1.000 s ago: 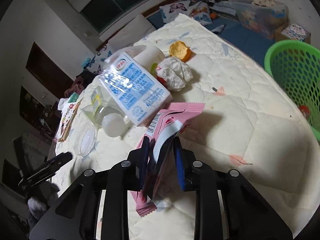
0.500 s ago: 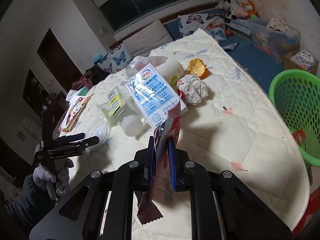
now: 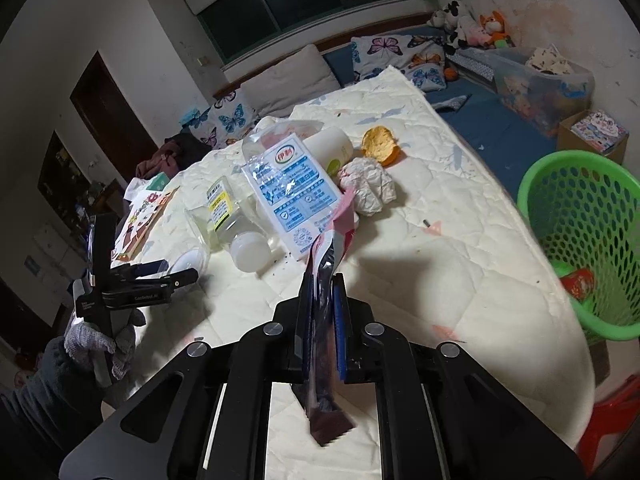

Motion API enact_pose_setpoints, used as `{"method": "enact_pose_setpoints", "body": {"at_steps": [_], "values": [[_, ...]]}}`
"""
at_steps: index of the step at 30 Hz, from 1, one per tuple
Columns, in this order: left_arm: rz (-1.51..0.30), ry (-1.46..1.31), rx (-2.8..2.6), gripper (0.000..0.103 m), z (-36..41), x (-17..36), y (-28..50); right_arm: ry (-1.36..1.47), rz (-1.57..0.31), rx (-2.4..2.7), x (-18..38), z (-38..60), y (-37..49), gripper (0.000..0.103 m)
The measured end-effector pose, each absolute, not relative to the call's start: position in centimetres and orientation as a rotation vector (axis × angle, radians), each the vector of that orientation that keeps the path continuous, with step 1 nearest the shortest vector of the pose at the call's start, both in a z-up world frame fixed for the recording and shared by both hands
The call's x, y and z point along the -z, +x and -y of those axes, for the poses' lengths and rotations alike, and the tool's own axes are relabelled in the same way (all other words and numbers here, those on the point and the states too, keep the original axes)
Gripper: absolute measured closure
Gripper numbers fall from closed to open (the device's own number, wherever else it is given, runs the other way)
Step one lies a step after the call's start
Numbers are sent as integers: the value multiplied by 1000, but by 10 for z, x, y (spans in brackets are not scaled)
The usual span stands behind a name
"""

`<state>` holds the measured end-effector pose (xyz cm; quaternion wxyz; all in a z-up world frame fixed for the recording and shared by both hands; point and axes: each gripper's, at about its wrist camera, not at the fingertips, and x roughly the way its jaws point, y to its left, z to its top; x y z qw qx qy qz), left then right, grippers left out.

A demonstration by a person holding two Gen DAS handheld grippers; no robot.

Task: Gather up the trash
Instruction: 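Carry the lid and wrapper to the green basket and release both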

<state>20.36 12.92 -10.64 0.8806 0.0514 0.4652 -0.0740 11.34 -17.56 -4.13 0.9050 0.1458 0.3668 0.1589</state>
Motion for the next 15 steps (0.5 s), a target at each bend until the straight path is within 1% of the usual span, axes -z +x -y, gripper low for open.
{"method": "enact_pose_setpoints", "body": {"at_steps": [8,15], "values": [[-932,26,174,13,-135,86,179,339,-715,-296,25,210,106,93],[-882,-35,262,13,-112,52,161,333,-658,-152,9,274,104,93]]}}
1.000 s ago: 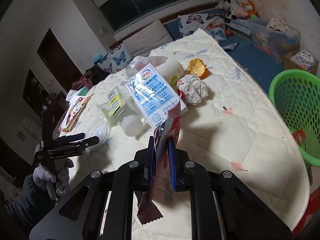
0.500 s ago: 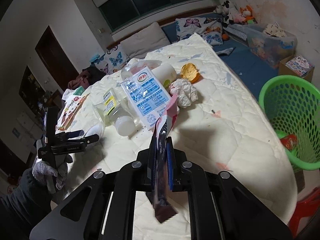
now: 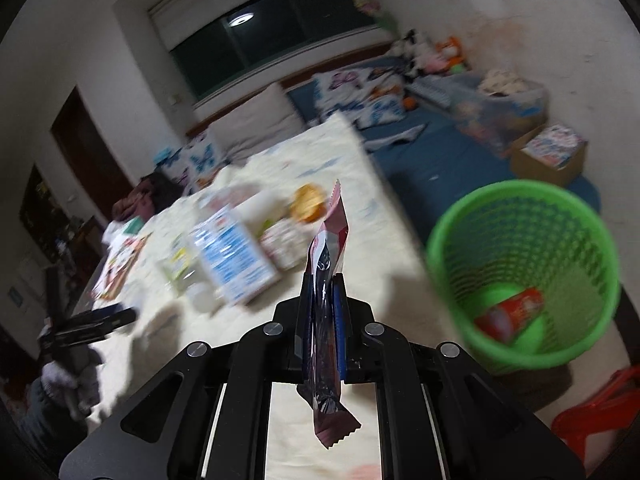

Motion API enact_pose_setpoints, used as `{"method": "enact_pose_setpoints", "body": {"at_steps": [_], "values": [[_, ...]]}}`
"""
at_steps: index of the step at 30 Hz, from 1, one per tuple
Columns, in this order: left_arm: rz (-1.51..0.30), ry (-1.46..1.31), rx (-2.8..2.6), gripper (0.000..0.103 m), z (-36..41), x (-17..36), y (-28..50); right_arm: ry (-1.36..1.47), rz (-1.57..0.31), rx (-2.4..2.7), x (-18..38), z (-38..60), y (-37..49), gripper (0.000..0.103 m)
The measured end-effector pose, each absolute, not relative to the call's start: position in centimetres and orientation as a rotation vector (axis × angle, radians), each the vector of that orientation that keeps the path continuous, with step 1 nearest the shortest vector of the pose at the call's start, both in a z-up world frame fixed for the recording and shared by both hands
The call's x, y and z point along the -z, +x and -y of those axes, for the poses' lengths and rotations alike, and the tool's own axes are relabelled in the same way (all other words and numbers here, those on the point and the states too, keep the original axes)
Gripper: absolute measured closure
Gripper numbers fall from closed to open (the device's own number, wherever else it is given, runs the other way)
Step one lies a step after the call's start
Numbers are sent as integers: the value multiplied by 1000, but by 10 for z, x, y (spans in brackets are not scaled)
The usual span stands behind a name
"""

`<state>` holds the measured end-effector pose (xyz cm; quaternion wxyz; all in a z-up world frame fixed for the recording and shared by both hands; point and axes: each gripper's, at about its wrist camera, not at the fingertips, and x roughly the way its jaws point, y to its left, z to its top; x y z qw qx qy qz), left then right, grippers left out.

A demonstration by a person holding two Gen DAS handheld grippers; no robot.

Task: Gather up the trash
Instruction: 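Carry the lid and wrapper to the green basket and release both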

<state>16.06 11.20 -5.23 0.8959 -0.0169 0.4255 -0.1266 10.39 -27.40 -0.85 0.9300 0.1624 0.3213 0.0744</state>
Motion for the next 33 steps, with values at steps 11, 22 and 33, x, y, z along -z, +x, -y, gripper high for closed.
{"method": "enact_pose_setpoints", "body": {"at_steps": [11,22,33], "values": [[-799,-9,469,13,-12,4,159,303,-706,73,44,375,130,93],[-795,57,604,13,97,-8,187,355,-779,118,94,418,153,90],[-840,118,677,13,181,6,214,411,-771,103,100,431,150,64]]}}
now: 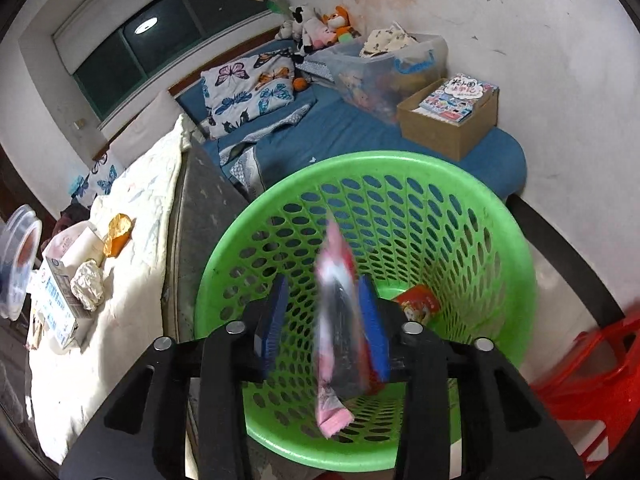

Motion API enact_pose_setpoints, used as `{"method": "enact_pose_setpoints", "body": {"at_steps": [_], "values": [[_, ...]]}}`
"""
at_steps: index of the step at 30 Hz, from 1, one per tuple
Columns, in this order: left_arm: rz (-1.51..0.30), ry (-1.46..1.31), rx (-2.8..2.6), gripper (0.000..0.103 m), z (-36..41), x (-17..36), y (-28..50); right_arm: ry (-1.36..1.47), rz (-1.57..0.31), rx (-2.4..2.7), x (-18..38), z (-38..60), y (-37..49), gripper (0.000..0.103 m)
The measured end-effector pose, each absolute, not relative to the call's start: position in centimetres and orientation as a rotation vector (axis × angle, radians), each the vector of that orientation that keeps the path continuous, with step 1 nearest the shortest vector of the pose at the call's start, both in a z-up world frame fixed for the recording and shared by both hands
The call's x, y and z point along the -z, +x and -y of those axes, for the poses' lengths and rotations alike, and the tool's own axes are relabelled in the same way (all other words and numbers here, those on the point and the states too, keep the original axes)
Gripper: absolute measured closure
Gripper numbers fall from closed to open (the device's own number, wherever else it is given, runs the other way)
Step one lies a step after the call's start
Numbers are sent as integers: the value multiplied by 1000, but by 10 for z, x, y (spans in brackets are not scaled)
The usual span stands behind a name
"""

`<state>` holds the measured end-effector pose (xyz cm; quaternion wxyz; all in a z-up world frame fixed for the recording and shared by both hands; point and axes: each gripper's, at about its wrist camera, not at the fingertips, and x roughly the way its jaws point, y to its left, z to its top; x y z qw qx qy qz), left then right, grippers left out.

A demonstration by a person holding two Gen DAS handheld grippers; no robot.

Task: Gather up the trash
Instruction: 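Carry the lid and wrapper to the green basket and release both, then move both tools back over the mattress toward the remaining trash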

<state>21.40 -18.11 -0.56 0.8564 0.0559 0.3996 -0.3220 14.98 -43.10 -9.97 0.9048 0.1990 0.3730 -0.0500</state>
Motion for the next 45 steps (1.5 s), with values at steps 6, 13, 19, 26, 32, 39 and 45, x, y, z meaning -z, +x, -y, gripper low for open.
{"method": "enact_pose_setpoints", "body": {"at_steps": [6,13,19,26,32,39,45], "values": [[-871,163,726,13,222,21,219,432,-743,128,91,445,129,62],[-899,214,784,13,274,38,217,462,-682,171,81,460,93,57],[-952,229,805,13,305,58,221,478,-667,190,82,462,74,55],[-1031,208,791,12,319,82,232,505,-684,187,93,462,67,54],[-1071,180,802,10,315,89,236,515,-691,190,95,459,63,54],[-1048,148,790,10,297,80,231,501,-684,174,87,449,58,54],[-978,121,757,10,254,56,216,482,-663,140,71,432,53,51]]}}
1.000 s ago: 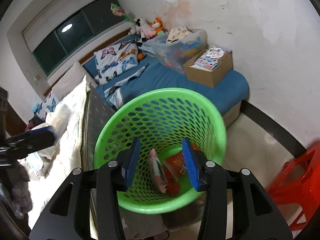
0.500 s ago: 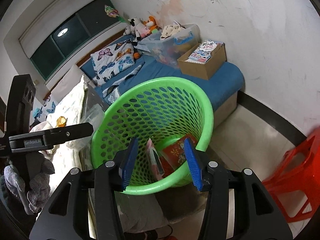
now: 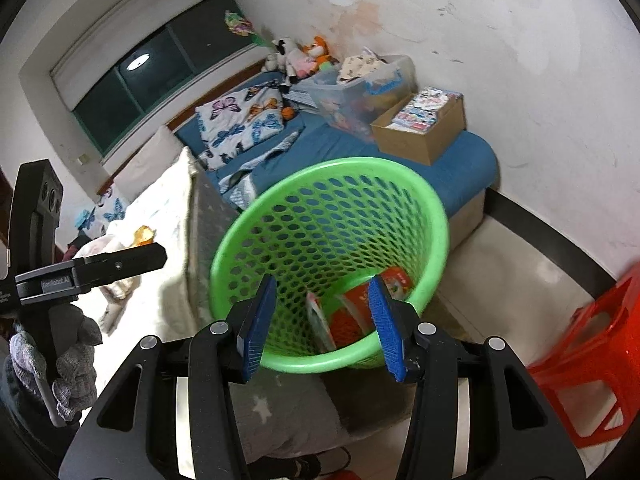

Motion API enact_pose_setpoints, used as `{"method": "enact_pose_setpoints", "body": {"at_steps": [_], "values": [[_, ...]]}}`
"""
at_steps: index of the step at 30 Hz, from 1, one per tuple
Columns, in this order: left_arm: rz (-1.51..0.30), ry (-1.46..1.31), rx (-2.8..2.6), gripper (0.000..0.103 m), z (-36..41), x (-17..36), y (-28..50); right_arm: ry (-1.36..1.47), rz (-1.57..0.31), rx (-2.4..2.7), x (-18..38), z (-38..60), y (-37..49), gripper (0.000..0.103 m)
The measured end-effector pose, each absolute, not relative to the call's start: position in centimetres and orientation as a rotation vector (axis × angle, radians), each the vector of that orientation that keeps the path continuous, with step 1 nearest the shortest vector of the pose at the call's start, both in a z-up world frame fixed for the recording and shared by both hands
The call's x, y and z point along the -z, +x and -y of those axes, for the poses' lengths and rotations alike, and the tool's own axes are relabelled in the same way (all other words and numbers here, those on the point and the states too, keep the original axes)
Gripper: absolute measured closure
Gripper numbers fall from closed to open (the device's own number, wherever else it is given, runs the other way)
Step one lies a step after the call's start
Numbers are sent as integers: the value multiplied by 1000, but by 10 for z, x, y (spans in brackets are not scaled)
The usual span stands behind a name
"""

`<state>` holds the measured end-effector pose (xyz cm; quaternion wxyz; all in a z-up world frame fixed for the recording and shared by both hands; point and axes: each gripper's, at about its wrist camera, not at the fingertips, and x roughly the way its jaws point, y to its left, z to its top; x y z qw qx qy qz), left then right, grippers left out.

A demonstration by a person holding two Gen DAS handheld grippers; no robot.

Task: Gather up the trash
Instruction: 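Move both tools back over the mattress toward the remaining trash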

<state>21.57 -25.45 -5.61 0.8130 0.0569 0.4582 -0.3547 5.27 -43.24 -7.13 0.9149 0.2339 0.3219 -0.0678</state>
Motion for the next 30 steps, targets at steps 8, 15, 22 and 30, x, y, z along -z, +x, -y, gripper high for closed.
{"method": "enact_pose_setpoints", "body": {"at_steps": [8,15,22,30], "values": [[-912,51,664,10,180,32,192,439,-652,63,52,394,53,49],[-859,-12,542,10,103,20,173,373,-658,-22,37,348,62,44],[-833,-44,433,10,42,15,168,317,-674,-103,29,303,83,41],[-814,-103,294,10,-24,16,166,215,-695,-204,24,251,109,40]]}}
